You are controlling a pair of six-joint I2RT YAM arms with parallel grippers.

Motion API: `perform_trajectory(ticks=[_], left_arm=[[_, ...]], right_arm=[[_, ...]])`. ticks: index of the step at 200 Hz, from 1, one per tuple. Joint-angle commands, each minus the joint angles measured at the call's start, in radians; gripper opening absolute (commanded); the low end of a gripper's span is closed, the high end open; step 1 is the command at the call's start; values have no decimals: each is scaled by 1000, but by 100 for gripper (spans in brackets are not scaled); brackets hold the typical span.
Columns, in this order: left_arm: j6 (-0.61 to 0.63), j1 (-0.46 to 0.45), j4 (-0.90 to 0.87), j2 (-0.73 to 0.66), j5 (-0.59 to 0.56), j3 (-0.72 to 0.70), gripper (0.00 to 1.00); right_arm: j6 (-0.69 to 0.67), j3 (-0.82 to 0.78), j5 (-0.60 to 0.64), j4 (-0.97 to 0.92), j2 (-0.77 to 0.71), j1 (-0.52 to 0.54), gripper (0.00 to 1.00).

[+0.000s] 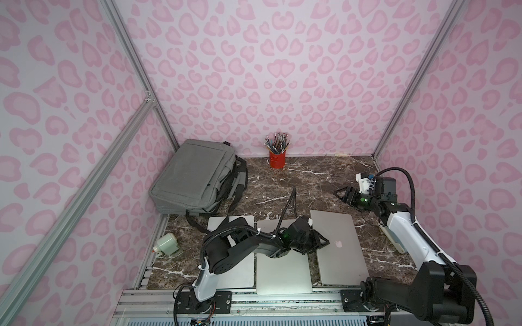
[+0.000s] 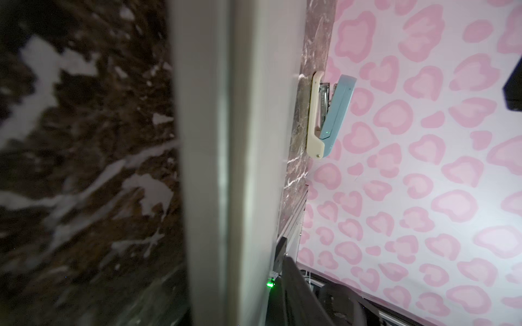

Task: Open the zippered laptop bag and take out the laptop
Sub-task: Place the laptop at the center of the board, then reset both arms

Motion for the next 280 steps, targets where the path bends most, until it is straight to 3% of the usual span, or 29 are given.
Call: perform_trajectory(ticks=[1, 35, 113, 153, 179, 200, 225, 242, 280], left_arm=[[69, 5, -94, -35, 24, 31, 44], [120, 19, -236, -70, 28, 40, 50], [172, 31, -389, -90, 31, 44, 50], [274, 51, -542, -161, 4, 71, 53], [427, 87, -710, -226, -27, 121, 57], [628, 123, -896, -289, -101, 187, 67], [852, 200, -1056, -357, -141, 249, 74], [962, 272, -1114, -420, -181, 256, 81], [1140, 461, -1214, -524, -407, 248, 93]], right_arm=[[14, -16, -21, 42, 4, 1, 71], [15, -31, -19, 50, -4, 0, 71], [13, -42, -28, 55, -9, -1, 71], [1, -51, -21, 52, -13, -1, 71], [-7, -65, -46, 60, -33, 13, 71], [-20, -80, -107, 65, -36, 47, 71], [-61, -87, -89, 40, -41, 107, 71], [-82, -93, -42, 44, -57, 126, 72], [-105, -85, 188, 71, -87, 121, 78]])
